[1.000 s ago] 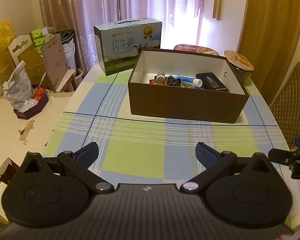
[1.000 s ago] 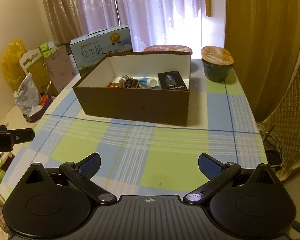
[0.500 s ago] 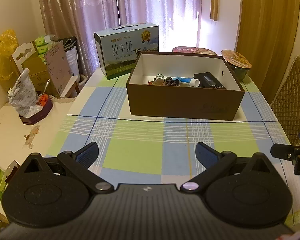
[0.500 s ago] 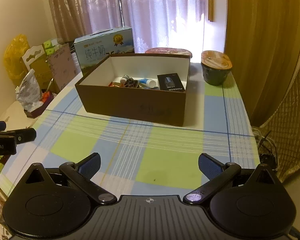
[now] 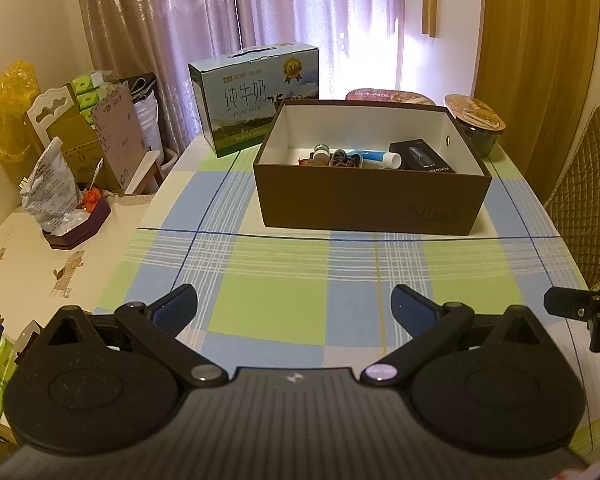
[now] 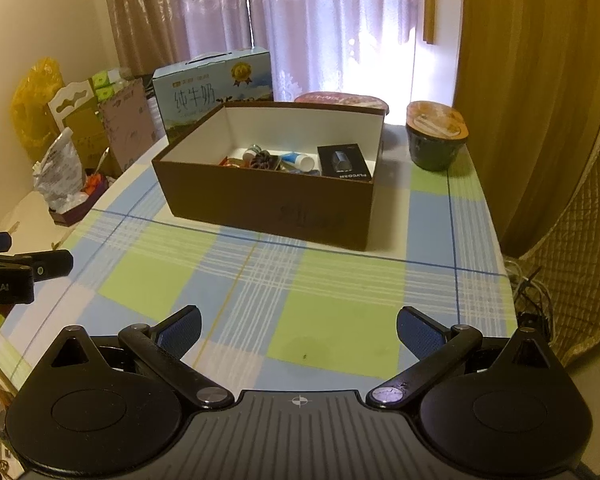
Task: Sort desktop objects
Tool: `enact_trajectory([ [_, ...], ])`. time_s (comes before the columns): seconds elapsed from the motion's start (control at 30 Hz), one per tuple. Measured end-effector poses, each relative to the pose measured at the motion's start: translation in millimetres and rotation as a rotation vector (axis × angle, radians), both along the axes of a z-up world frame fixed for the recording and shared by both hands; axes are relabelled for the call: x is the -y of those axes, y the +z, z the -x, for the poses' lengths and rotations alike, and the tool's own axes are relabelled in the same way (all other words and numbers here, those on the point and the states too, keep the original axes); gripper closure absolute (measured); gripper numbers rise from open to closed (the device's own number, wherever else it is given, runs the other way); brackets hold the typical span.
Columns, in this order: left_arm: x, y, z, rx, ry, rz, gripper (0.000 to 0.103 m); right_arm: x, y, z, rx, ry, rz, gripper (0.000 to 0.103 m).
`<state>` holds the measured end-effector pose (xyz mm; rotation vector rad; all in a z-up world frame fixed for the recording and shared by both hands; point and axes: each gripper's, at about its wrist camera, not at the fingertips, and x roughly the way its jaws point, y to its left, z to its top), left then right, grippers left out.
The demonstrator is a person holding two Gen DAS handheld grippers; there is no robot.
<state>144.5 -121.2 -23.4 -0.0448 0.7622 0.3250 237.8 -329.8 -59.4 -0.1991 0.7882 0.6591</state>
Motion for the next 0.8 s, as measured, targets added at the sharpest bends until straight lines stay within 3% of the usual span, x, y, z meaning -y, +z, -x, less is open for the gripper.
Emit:
enact_trajectory([
  [0.8, -1, -13, -12, -0.043, -0.007, -0.002, 0.001, -4, -13, -11, -0.038, 0.002, 0.011, 0.002],
])
